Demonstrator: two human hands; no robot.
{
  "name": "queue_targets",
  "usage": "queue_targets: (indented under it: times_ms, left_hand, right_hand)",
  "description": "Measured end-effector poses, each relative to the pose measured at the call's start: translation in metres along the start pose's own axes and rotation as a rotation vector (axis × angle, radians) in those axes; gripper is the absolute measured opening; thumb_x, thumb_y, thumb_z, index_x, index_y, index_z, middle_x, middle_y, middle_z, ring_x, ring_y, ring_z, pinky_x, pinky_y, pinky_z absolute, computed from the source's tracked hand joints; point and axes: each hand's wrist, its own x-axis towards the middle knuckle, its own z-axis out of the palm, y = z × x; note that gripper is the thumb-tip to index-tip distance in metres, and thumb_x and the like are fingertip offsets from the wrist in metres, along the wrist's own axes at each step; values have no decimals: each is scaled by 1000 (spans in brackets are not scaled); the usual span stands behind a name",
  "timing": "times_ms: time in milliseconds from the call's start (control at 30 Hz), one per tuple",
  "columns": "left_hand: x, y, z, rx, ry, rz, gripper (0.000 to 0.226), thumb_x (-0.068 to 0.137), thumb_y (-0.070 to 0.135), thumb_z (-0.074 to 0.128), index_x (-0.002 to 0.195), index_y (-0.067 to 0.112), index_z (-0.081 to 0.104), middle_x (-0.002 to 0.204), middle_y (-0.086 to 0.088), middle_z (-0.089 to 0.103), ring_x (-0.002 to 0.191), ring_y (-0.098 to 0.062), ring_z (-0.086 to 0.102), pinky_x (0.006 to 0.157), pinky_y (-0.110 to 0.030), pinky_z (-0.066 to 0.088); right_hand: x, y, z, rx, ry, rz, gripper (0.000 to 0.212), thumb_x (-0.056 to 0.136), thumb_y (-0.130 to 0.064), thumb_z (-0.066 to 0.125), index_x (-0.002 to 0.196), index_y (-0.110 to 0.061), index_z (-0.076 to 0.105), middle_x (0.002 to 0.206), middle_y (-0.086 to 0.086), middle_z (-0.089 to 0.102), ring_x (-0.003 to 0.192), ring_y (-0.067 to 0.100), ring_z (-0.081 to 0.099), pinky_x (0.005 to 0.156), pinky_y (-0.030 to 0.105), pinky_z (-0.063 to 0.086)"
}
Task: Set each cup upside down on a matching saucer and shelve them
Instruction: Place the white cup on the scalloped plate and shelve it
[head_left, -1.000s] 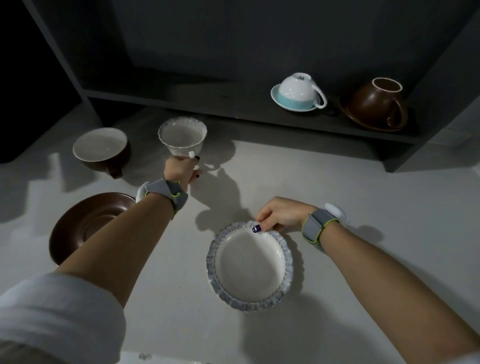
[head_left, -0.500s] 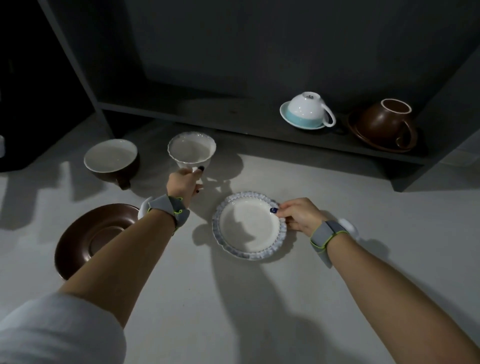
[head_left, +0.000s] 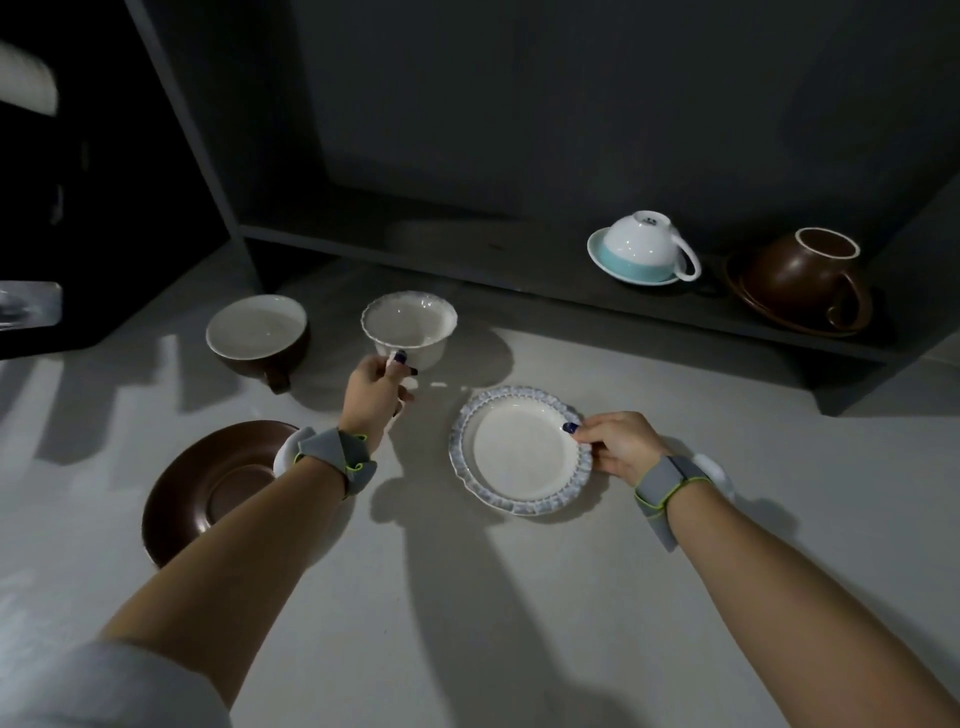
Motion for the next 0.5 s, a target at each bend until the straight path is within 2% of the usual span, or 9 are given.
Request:
queue_targets:
  times_ms: [100, 167, 233, 267, 367, 500]
  left_hand:
    - [-2, 8, -1, -24, 23, 47, 25, 97, 12, 39, 73, 16, 43, 74, -1, 53, 41, -2, 47, 36, -9, 35]
    - [-2, 13, -2, -42, 25, 58, 25, 98, 15, 40, 74, 17, 43, 72, -2, 50, 50, -9, 44, 37, -8, 36]
    - [-3, 17, -5, -62, 25, 75, 25, 98, 14, 41, 73, 16, 42, 70, -3, 47, 55, -13, 42, 39, -8, 36]
    - [-3, 18, -6, -71, 25, 86, 26, 98, 13, 41, 72, 15, 42, 70, -4, 46, 57, -13, 43, 40, -9, 37]
    - [-6, 25, -10, -72, 18, 136, 26, 97, 10, 43, 72, 16, 42, 68, -4, 46, 58, -11, 46, 44, -10, 40]
    - [-15, 34, -16, 159, -21, 263, 25, 96, 14, 46, 72, 20, 41, 67, -1, 48, 62, -10, 50, 54, -16, 44]
  right_hand:
    - [2, -1, -1, 8, -10, 5, 27, 80, 13, 60, 62, -6, 54, 62, 10, 50, 33, 11, 55, 36, 15, 48]
    - [3, 0, -1, 15, -7, 12, 24, 80, 12, 61, 64, -5, 55, 50, 9, 56, 30, 10, 56, 35, 15, 49]
    - [3, 0, -1, 31, -11, 12, 21, 80, 10, 62, 65, -4, 57, 35, 0, 58, 28, 7, 55, 35, 15, 49]
    - [3, 0, -1, 33, -13, 10, 21, 80, 10, 63, 65, -4, 57, 35, 0, 58, 28, 6, 55, 35, 15, 49]
    - [2, 0, 0, 19, -12, 1, 22, 80, 9, 63, 64, -5, 57, 55, 9, 56, 27, 5, 55, 35, 15, 49]
    - [0, 0, 0, 16, -7, -4, 24, 80, 11, 62, 63, -4, 54, 44, 7, 52, 27, 7, 53, 35, 15, 48]
